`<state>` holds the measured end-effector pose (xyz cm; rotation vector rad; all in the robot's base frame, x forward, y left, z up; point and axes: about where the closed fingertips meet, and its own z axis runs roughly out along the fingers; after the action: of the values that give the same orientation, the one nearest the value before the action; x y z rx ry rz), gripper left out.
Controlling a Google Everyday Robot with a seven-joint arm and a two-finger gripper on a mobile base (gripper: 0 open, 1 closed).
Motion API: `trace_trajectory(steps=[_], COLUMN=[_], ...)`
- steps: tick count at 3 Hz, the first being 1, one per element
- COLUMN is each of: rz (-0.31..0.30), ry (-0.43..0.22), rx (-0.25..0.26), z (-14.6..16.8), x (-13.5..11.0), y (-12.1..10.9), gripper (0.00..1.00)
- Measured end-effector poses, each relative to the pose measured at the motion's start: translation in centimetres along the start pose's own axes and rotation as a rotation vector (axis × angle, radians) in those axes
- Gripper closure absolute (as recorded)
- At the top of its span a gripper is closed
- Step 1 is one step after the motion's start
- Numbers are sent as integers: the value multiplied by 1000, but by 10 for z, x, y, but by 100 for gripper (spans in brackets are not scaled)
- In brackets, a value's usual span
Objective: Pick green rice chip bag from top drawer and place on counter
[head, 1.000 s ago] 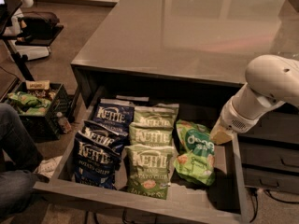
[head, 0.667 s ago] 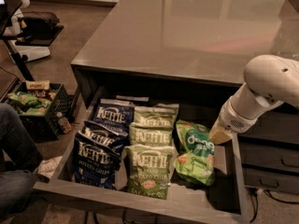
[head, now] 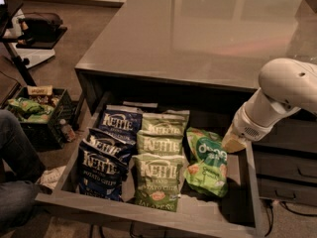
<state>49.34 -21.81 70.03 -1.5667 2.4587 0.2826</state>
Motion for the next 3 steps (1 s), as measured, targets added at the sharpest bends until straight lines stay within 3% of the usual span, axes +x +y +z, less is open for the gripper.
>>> trace_trajectory(steps=[1, 2, 3], rz=[0, 0, -6], ry=[0, 0, -1], rx=[0, 0, 1], z=[0, 0, 1], x=[0, 0, 0], y=[0, 0, 1], gripper=[13, 0, 0])
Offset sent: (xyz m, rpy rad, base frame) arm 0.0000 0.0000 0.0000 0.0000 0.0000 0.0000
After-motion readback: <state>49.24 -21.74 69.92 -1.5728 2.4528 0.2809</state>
